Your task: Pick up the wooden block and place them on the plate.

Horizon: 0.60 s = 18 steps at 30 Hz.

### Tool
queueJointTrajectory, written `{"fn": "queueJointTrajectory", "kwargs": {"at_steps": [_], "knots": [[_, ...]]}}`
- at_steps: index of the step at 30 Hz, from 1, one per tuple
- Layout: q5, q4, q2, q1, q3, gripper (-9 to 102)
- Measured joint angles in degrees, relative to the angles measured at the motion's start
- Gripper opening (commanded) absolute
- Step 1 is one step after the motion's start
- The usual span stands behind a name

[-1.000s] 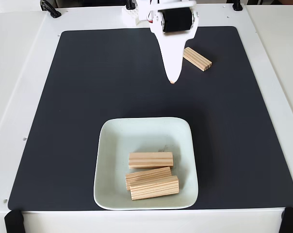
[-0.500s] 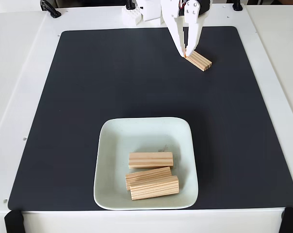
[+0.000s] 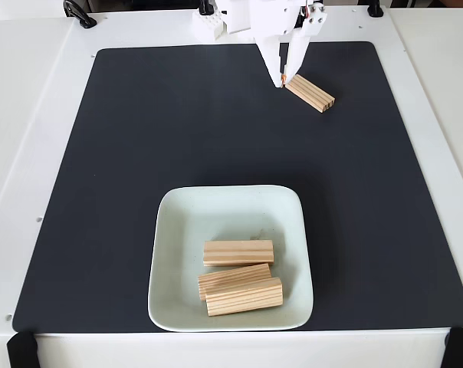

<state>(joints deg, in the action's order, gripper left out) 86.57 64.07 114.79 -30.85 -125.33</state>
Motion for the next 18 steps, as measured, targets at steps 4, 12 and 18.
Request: {"fn": "queueJointTrajectory", "kwargs": {"at_steps": [4,12,18], "knots": [[0.70,0.44,0.00,-4.13,0.00,0],[-2.90,0.79,0.00,-5.01,0.00,5],[-3.25,4.39,-1.93,-5.98,0.09,35]]}}
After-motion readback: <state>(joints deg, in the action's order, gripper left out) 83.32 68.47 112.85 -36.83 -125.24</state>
